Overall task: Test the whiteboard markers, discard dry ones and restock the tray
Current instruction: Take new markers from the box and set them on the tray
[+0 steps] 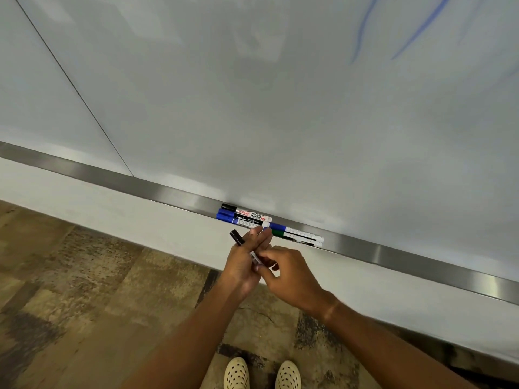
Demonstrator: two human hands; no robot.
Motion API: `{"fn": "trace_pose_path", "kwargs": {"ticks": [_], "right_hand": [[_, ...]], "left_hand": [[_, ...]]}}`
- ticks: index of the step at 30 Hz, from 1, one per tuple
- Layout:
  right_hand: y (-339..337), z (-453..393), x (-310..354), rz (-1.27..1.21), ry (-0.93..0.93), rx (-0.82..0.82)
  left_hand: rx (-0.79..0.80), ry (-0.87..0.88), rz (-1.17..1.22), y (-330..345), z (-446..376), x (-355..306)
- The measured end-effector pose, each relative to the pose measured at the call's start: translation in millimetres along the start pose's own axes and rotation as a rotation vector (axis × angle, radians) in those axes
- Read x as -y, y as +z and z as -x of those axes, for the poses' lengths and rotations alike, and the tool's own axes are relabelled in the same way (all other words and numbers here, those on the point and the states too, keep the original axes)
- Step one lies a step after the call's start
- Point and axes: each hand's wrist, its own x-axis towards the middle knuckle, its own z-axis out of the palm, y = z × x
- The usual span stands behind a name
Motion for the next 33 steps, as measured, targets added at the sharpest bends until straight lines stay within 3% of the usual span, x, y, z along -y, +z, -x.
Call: {"fn": "trace_pose_path", "kwargs": {"ticks": [6, 9, 13, 18, 20, 33], "right_hand": [[3, 0, -4, -0.089, 0.080, -0.067], [-4, -6, -11, -0.030, 0.100, -0.123], [-23, -17, -31, 0.182, 0.147, -0.204], [-38, -29, -52, 0.388, 0.211, -0.168], [-42, -33, -55, 0.443, 0.212, -0.146], [-35, -44, -61, 0.727, 0.323, -0.123]], "left_hand": [[-0.001, 0.030, -0.009, 4, 2, 4], [-0.027, 0.128, -0.150, 0, 3, 5], [-0.108, 0.300, -0.743, -14, 7, 7], [-0.118, 0.583, -1.565, -35, 9, 4], [-0.104, 0.623, -1.777, -39, 6, 2], [-0.079, 0.540, -1.856, -43, 5, 2]]}}
